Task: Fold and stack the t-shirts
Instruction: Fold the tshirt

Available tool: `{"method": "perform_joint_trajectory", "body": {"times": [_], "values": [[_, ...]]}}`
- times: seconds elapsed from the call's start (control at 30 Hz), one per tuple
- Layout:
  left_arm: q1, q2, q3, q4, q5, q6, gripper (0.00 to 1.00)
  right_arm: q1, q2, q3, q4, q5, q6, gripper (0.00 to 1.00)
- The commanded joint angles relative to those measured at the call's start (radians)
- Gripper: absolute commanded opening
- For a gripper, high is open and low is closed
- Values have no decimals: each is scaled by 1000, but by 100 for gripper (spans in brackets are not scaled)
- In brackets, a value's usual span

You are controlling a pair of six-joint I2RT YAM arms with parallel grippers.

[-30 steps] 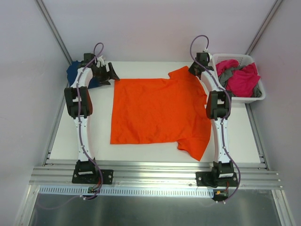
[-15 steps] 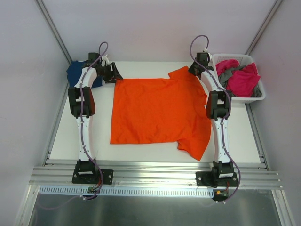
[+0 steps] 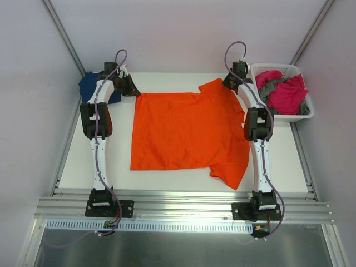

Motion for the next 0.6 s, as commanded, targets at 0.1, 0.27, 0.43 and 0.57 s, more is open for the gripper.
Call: {"method": "perform_joint_trajectory", "body": {"times": [0.1, 0.27, 0.43, 0.57], "values": [[-3, -28, 1, 9, -36, 0, 0, 7, -35, 1, 40, -28, -42, 1], [-8, -28, 1, 11, -28, 6, 0, 7, -31, 12, 15, 1, -18, 60], [-6, -32, -5, 9, -19, 9, 0, 7, -9, 34, 38, 4, -1, 72], [-8, -39, -22, 9, -16, 13, 0, 9, 1, 49, 57, 7, 10, 52]]}}
